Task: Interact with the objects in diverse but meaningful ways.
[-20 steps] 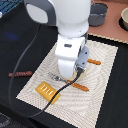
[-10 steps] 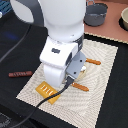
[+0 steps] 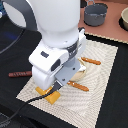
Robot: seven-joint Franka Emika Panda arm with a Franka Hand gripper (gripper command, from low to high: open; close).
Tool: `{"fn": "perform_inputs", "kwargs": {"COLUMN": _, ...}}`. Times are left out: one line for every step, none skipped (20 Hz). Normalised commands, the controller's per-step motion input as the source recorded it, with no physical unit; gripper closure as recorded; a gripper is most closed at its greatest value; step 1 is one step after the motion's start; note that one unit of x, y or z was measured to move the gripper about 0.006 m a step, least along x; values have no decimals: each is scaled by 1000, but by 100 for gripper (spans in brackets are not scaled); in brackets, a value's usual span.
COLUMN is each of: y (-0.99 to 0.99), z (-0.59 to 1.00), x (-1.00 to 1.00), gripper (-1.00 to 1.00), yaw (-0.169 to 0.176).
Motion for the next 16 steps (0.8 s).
{"fn": "perform_inputs", "kwargs": {"y": -397, "z": -60, "x": -220, "gripper": -100, "yaw": -25}}
{"fn": "perform_inputs", "kwargs": {"y": -431, "z": -40, "x": -246, "gripper": -100, "yaw": -25}}
{"fn": "perform_inputs", "kwargs": {"y": -454, "z": -20, "x": -217, "gripper": -100, "yaw": -23}}
{"fn": "perform_inputs", "kwargs": {"y": -454, "z": -17, "x": -217, "gripper": -100, "yaw": -25}}
{"fn": "perform_inputs", "kwargs": {"y": -394, "z": -69, "x": -163, "gripper": -100, "yaw": -26}}
{"fn": "perform_inputs", "kwargs": {"y": -366, "z": -114, "x": -157, "gripper": -100, "yaw": -26}}
{"fn": "perform_inputs", "kwargs": {"y": -309, "z": -154, "x": -137, "gripper": -100, "yaw": -19}}
{"fn": "perform_inputs", "kwargs": {"y": -237, "z": -209, "x": -77, "gripper": -100, "yaw": -4}}
{"fn": "perform_inputs", "kwargs": {"y": -183, "z": -243, "x": -54, "gripper": -100, "yaw": -5}}
{"fn": "perform_inputs", "kwargs": {"y": -151, "z": -226, "x": -60, "gripper": -100, "yaw": -9}}
{"fn": "perform_inputs", "kwargs": {"y": -137, "z": -226, "x": -57, "gripper": -100, "yaw": -11}}
{"fn": "perform_inputs", "kwargs": {"y": -100, "z": -246, "x": -40, "gripper": -100, "yaw": -11}}
{"fn": "perform_inputs", "kwargs": {"y": -126, "z": -263, "x": -43, "gripper": -100, "yaw": -12}}
{"fn": "perform_inputs", "kwargs": {"y": -126, "z": -294, "x": -43, "gripper": -100, "yaw": -13}}
{"fn": "perform_inputs", "kwargs": {"y": -97, "z": -291, "x": -29, "gripper": -100, "yaw": -12}}
{"fn": "perform_inputs", "kwargs": {"y": -83, "z": -291, "x": -20, "gripper": -100, "yaw": -11}}
